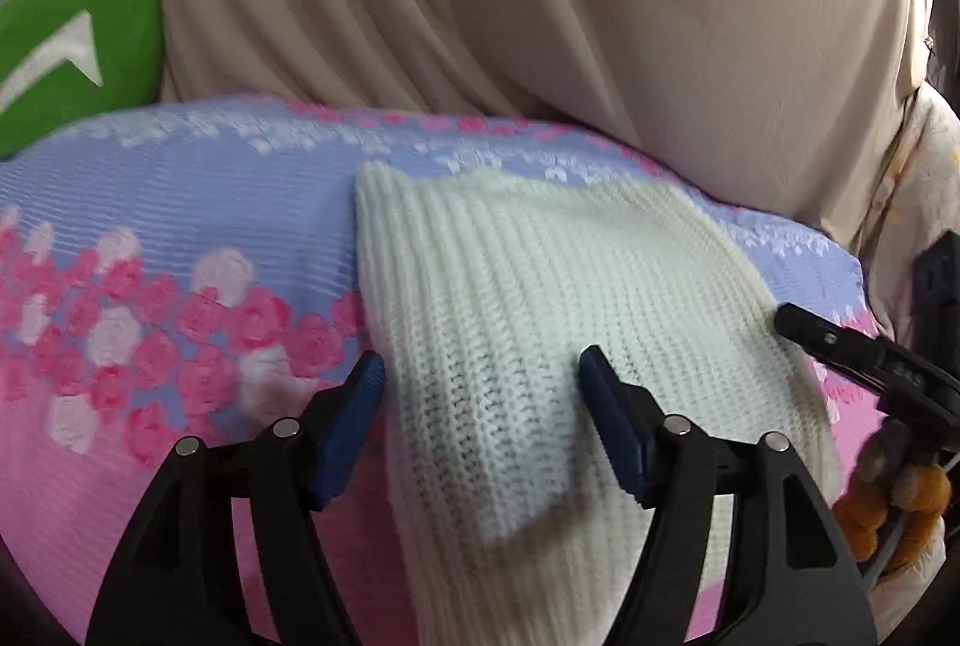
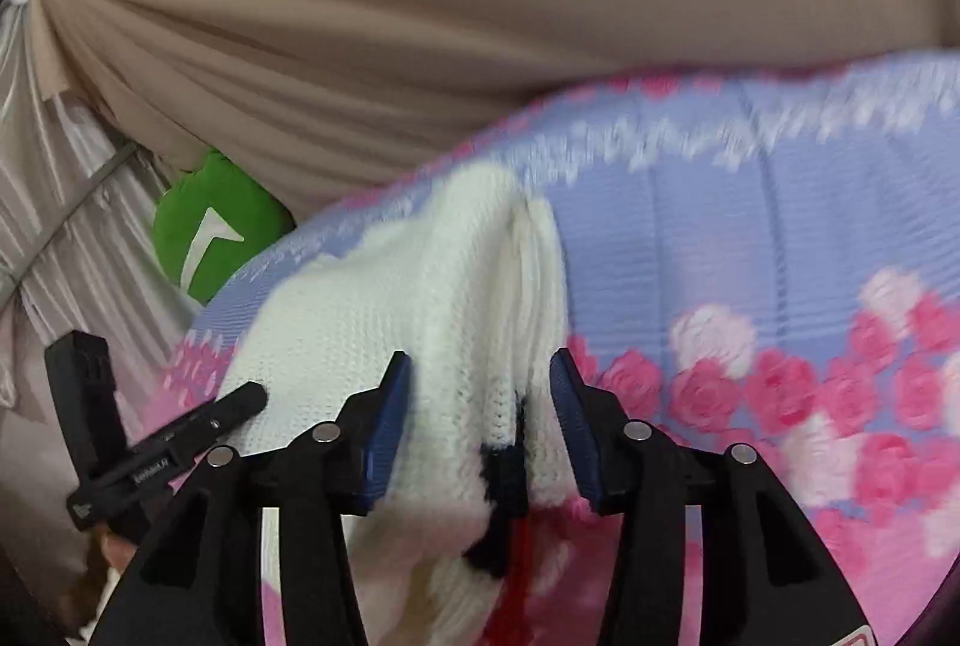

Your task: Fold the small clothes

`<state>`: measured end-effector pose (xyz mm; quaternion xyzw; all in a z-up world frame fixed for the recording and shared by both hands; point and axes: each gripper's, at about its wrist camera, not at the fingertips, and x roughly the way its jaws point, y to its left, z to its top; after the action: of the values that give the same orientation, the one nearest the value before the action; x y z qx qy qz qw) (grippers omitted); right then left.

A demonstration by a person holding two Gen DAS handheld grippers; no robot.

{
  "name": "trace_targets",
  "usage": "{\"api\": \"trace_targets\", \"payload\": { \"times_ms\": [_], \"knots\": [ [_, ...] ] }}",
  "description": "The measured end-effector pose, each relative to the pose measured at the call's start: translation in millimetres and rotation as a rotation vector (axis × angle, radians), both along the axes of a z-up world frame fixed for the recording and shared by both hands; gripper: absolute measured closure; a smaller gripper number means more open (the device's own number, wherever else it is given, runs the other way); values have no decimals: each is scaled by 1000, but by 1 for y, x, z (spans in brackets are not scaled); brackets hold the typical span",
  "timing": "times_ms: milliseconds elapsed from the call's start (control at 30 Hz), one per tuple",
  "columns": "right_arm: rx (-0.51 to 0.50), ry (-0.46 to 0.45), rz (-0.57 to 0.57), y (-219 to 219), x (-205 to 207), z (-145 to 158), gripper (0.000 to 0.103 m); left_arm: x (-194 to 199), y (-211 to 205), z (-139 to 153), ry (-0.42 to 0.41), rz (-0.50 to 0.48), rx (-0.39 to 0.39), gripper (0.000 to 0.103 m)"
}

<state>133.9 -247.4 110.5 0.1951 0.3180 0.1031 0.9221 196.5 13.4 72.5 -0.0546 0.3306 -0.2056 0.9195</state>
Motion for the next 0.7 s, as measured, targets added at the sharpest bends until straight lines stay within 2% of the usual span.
{"api": "trace_targets", "payload": {
  "times_ms": [33, 100, 133, 200, 267, 300, 367, 433, 533, 633, 667, 700],
  "knots": [
    [-18, -26, 22, 6, -11, 9, 60, -12, 1, 10, -33, 12, 16, 39],
    [-58, -52, 84, 22, -30, 20, 73, -33, -2, 23, -95, 41, 77, 34],
    [-101, -46, 110, 32, -35, 18, 76, -43, -5, 26, -113, 55, 106, 33],
    [-227, 0, 140, 56, -37, 3, 94, -52, -16, 24, -105, 76, 178, 32],
    [-344, 79, 108, 66, -29, -24, 103, -56, -28, 10, -92, 97, 252, 32],
    [-375, 102, 90, 67, -26, -37, 103, -57, -33, -2, -78, 108, 296, 32],
    [-374, 91, 69, 68, -30, -39, 103, -55, -37, -22, -57, 130, 345, 31],
    [-361, 76, 55, 70, -43, -27, 103, -57, -38, -37, -40, 149, 360, 30],
    [-328, 14, 26, 70, -70, -15, 100, -70, -35, -39, -51, 165, 350, 30],
    [-327, -43, -13, 71, -98, -12, 88, -82, -33, -44, -53, 193, 343, 22],
    [-337, -61, -30, 71, -108, -11, 81, -86, -32, -46, -55, 211, 346, 18],
    [-343, -78, -51, 71, -119, -10, 66, -91, -32, -44, -60, 223, 350, 13]
  ]
}}
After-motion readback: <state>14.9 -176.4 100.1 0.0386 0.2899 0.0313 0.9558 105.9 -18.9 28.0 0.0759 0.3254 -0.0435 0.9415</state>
